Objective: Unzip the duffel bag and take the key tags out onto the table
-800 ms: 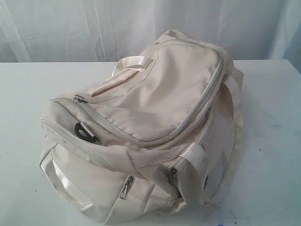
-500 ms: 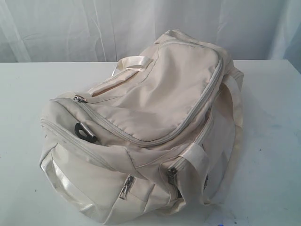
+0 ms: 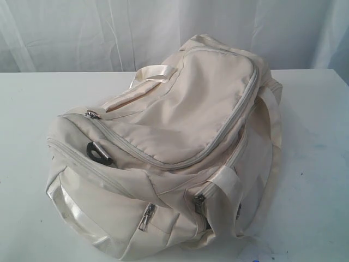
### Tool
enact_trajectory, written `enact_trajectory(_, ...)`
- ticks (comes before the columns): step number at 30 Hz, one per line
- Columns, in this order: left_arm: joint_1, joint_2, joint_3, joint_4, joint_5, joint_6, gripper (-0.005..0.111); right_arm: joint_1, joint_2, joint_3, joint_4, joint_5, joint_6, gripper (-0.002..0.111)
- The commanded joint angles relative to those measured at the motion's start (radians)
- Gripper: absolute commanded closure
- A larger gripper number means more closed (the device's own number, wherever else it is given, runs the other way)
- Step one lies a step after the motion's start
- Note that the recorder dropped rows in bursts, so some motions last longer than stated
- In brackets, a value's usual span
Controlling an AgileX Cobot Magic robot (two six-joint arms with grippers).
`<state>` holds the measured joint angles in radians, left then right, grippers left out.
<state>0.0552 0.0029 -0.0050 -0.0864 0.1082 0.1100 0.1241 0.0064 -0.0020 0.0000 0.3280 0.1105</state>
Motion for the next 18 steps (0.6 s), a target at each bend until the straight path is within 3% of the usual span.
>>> enact_trajectory(1, 0.002, -0.003, 0.005, -0.009, -0.156, 0.004, 0.107, 0.001, -0.006, 0.002, 0.0, -0.015, -0.001, 0.108)
enact_trajectory(4, 0.002, -0.003, 0.005, -0.009, -0.37, 0.004, 0.107, 0.001, -0.006, 0.002, 0.0, -0.015, -0.001, 0.108)
enact_trajectory(9, 0.002, -0.003, 0.005, -0.009, -0.581, -0.03, 0.107, 0.001, -0.006, 0.002, 0.0, -0.015, -0.001, 0.108)
enact_trajectory(15, 0.002, -0.003, 0.005, -0.026, -0.866, -0.309, 0.107, 0.001, -0.006, 0.002, 0.0, -0.015, -0.001, 0.108)
enact_trajectory(18, 0.002, -0.003, -0.045, -0.09, -0.837, -0.382, 0.107, 0.001, -0.006, 0.002, 0.0, -0.026, -0.001, 0.108)
